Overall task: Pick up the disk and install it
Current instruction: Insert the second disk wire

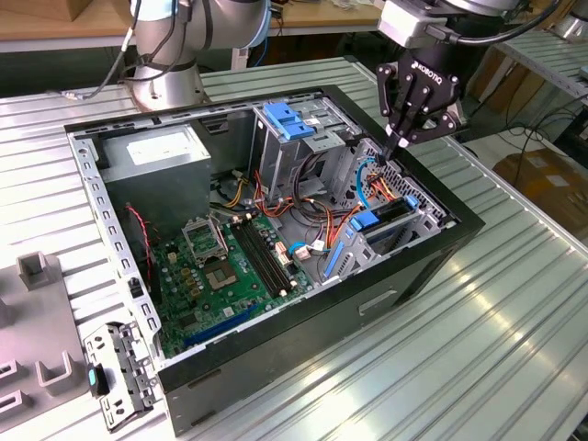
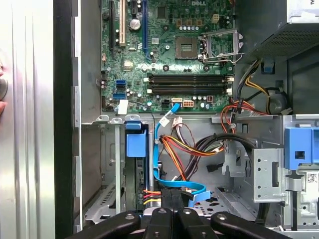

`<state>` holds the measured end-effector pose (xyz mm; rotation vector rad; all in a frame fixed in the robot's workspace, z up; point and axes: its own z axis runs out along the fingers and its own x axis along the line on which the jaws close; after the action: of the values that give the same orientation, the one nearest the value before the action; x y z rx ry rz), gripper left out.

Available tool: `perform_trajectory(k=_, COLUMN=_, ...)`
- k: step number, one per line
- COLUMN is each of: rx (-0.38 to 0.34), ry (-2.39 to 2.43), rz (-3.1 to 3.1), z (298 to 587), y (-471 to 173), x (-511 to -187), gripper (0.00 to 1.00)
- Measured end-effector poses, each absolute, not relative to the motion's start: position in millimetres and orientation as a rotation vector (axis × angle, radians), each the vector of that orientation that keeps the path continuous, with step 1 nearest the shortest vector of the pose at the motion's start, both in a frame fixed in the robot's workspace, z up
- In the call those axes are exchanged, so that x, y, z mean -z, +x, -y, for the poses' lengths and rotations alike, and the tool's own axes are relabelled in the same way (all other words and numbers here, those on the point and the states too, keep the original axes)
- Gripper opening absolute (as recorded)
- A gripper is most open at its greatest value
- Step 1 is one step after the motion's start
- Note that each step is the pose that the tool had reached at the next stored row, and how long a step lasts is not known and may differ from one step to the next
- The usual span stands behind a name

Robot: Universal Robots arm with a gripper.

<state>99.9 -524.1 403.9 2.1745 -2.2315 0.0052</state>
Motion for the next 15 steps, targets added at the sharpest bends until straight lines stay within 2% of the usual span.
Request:
perform_trajectory(k=6, rx=-0.006, ry=2.174, rz=2.231, z=523, y=100, x=-404, gripper=0.11)
perform_trajectory(k=7, rx=-0.016, ry=2.170, rz=2.227, z=521, y=100, x=-404, gripper=0.17)
perform_trajectory(k=8, rx=-0.028, ry=2.164, rz=2.221, z=519, y=100, x=-404, gripper=0.17)
perform_trajectory(k=9, rx=-0.036, ry=2.160, rz=2.217, z=516, y=100, x=-404, gripper=0.24)
perform_trajectory(k=13, rx=-0.079, ry=2.140, rz=2.197, z=504, y=101, x=-403, gripper=0.25)
perform_trajectory(k=14, rx=-0.104, ry=2.128, rz=2.185, z=500, y=102, x=-402, gripper=0.31)
perform_trajectory(k=15, rx=-0.108, ry=2.126, rz=2.183, z=497, y=102, x=-398, gripper=0.31)
